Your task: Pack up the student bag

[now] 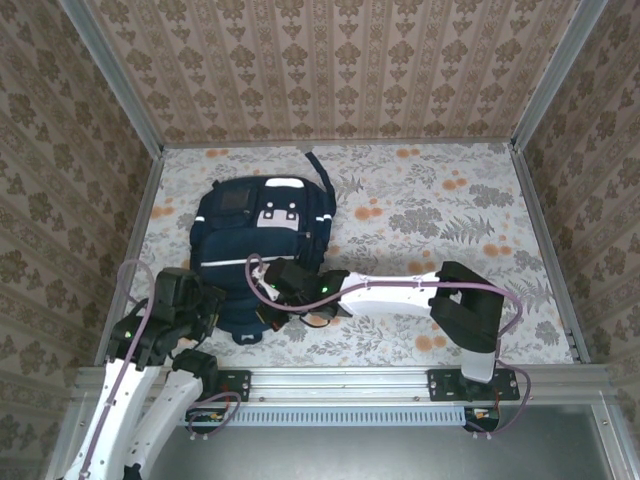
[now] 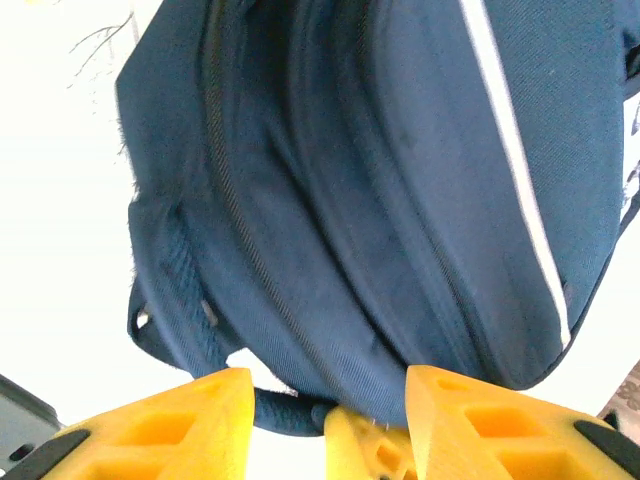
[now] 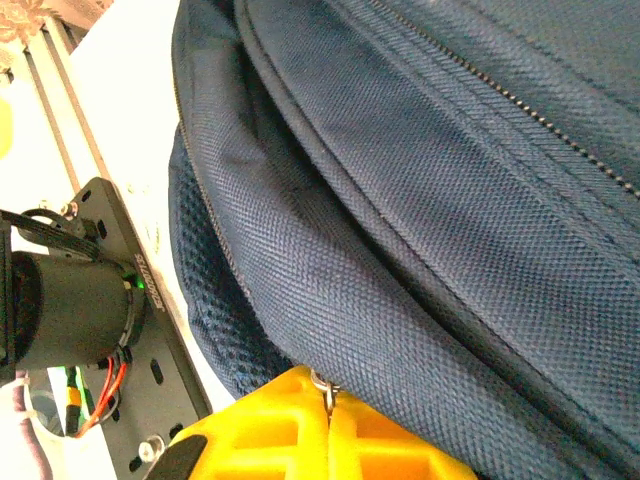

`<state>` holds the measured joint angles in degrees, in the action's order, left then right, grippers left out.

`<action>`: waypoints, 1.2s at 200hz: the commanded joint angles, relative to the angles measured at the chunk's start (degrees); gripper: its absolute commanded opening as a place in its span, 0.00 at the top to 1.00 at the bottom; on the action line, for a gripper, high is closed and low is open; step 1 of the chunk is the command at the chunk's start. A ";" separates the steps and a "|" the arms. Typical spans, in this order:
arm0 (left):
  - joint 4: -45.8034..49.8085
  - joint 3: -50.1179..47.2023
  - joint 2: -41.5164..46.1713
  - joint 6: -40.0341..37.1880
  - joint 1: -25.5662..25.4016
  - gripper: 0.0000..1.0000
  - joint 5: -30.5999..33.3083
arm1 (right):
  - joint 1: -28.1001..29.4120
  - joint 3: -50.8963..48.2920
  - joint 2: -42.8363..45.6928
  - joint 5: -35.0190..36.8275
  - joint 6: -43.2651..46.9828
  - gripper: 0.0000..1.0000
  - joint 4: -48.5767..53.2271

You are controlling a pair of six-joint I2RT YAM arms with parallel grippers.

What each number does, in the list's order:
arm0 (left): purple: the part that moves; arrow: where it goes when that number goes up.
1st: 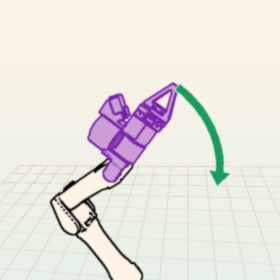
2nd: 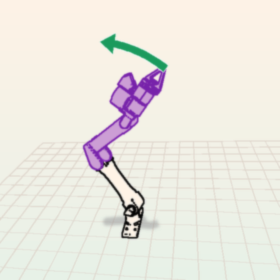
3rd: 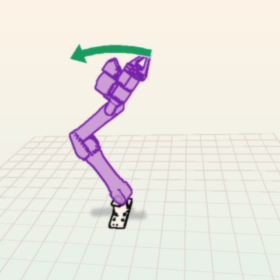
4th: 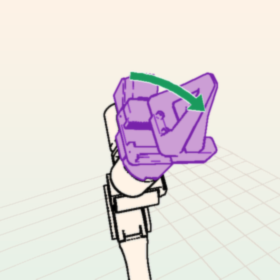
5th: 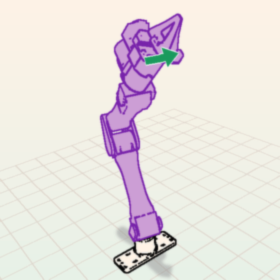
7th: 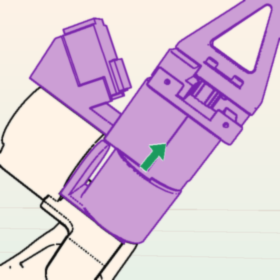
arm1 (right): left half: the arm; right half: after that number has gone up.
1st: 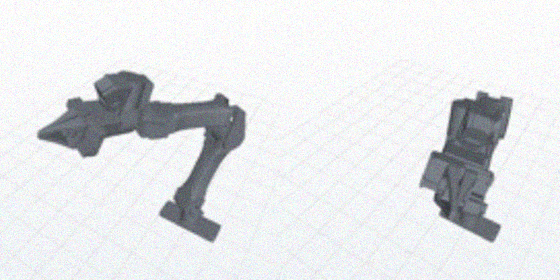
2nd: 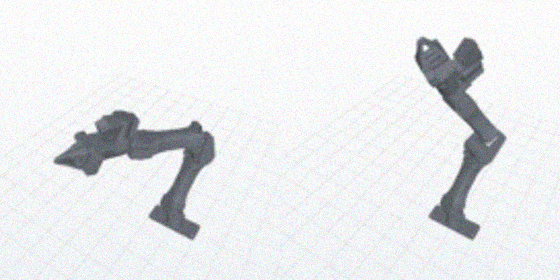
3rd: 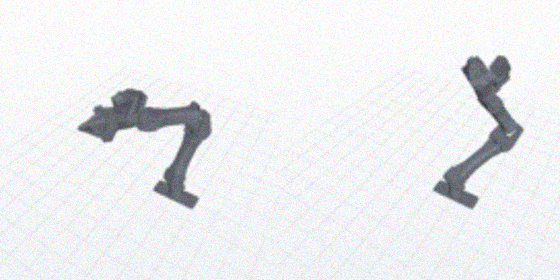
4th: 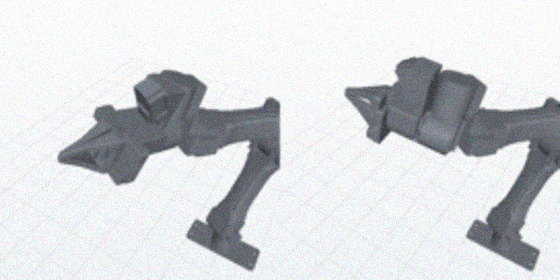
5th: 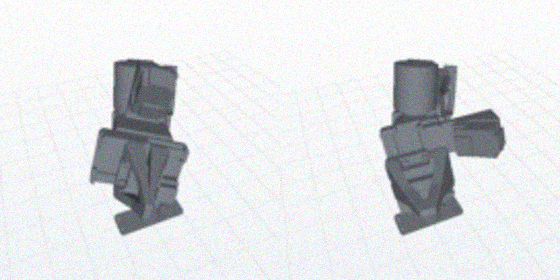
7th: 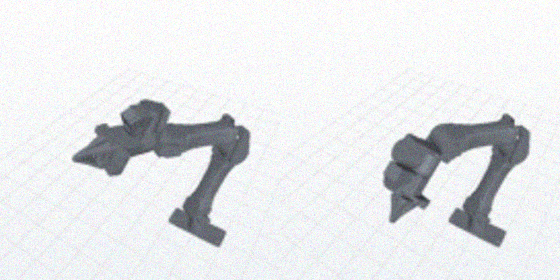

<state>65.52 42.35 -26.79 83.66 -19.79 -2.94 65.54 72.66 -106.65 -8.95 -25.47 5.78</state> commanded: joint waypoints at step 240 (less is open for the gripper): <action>-8.75 -14.74 7.68 13.98 -10.47 1.00 10.71 | -4.49 -5.40 4.93 1.74 0.59 1.00 -0.33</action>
<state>49.43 26.06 -21.61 97.78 -31.31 5.37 64.16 71.33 -106.39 -9.63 -25.67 5.34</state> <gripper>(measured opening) 0.042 0.047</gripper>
